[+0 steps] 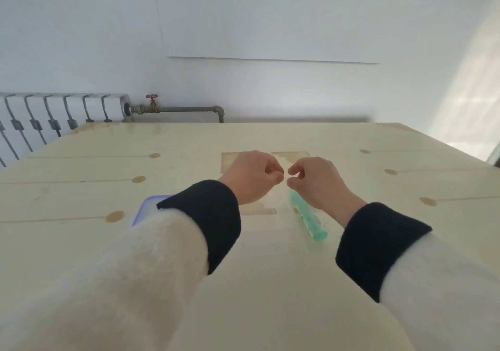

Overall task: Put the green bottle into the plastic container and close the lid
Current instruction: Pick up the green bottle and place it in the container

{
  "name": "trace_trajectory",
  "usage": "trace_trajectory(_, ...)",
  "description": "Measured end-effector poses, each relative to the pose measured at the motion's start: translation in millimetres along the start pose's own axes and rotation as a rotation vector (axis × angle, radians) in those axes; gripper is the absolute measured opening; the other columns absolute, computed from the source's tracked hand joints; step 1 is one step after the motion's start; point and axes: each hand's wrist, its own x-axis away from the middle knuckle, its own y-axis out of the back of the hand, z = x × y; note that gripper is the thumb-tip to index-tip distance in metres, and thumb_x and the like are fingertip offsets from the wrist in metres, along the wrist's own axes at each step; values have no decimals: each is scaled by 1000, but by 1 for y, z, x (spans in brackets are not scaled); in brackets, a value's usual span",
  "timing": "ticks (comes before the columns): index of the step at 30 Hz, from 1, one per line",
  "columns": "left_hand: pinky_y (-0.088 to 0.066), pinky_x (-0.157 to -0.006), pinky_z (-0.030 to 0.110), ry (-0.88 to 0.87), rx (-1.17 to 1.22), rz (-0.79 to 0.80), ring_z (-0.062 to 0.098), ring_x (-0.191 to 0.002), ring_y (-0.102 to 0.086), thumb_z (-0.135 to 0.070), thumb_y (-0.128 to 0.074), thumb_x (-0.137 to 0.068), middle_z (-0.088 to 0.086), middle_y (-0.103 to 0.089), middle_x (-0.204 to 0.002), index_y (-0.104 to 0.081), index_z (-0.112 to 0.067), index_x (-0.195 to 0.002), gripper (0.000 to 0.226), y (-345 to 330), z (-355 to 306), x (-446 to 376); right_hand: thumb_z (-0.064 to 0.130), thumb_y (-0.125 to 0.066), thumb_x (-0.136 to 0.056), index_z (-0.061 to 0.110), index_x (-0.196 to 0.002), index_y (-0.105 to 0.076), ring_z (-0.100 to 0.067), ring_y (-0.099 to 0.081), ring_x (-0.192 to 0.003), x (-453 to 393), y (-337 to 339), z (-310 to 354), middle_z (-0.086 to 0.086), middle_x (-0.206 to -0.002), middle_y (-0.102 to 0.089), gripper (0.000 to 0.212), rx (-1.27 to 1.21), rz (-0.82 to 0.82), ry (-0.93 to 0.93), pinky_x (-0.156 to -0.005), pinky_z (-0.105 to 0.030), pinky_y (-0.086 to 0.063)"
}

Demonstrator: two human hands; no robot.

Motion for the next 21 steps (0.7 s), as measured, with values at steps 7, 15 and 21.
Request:
trace_trajectory(7, -38, -76, 18, -13, 2, 88, 6, -82, -54, -22, -52, -88, -10, -61, -87, -71, -14, -99, 24, -22, -13, -12, 33, -62, -80, 14, -111, -61, -18, -55, -91, 7, -14, -40, -1, -106, -64, 37, 31, 29, -134, -78, -29, -44)
trace_trajectory(15, -32, -62, 6, -4, 4, 140, -3, -73, -50, -21, -49, -89, -20, -55, -79, -69, -17, -102, 24, -36, -16, -20, 56, -64, -64, 17, -79, -54, -15, -52, -68, 21, -26, -57, 2, -78, -58, 43, 82, 155, -244, -57, -27, -40)
trace_trajectory(21, -35, -67, 7, 54, 48, 166, 7, -88, -55, -21, -50, -89, -8, -61, -96, -68, -18, -101, 21, -39, -10, -18, 51, -65, -63, 18, -77, -57, -14, -54, -64, 20, -34, -58, 2, -71, -57, 37, 80, 197, -298, -50, -26, -38)
